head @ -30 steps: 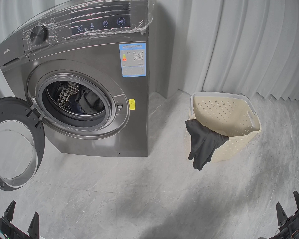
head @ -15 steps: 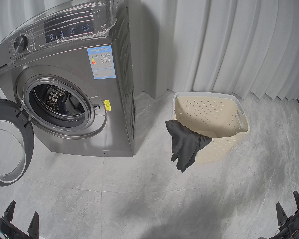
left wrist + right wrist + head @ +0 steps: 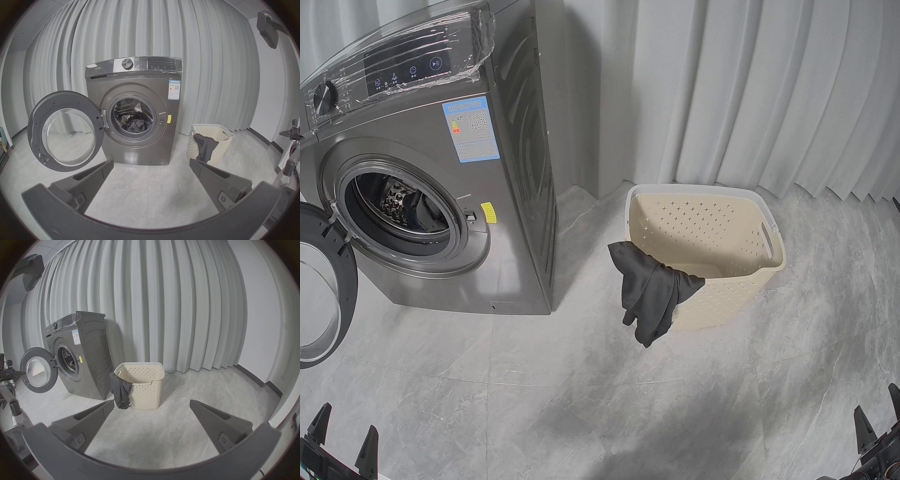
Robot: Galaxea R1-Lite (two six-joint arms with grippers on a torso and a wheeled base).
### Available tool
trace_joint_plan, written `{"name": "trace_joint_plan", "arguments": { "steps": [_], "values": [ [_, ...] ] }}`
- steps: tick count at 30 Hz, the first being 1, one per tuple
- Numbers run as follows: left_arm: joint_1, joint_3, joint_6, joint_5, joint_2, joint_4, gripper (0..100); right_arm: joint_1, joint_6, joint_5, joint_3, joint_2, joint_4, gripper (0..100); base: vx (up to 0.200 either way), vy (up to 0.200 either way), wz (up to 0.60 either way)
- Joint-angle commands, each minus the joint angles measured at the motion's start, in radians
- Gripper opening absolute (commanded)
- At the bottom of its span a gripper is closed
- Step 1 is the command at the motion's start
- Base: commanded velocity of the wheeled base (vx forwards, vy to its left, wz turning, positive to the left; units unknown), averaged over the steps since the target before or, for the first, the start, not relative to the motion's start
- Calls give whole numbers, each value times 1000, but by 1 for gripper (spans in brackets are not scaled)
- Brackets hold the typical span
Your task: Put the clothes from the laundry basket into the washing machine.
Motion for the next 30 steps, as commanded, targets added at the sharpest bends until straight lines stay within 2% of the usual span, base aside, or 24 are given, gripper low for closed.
{"name": "trace_joint_plan", "arguments": {
  "steps": [1,15,21,30],
  "values": [
    [0,18,-1,1,-8,0,100,-1,0,1,17,-9,0,100,200,0,0],
    [0,18,-2,1,-8,0,100,-1,0,1,17,-9,0,100,200,0,0],
    [0,18,-1,1,-8,0,100,-1,-2,1,17,-9,0,100,0,0,0],
    [0,18,-2,1,-8,0,100,1,6,-2,17,-9,0,100,0,-200,0]
  ]
}}
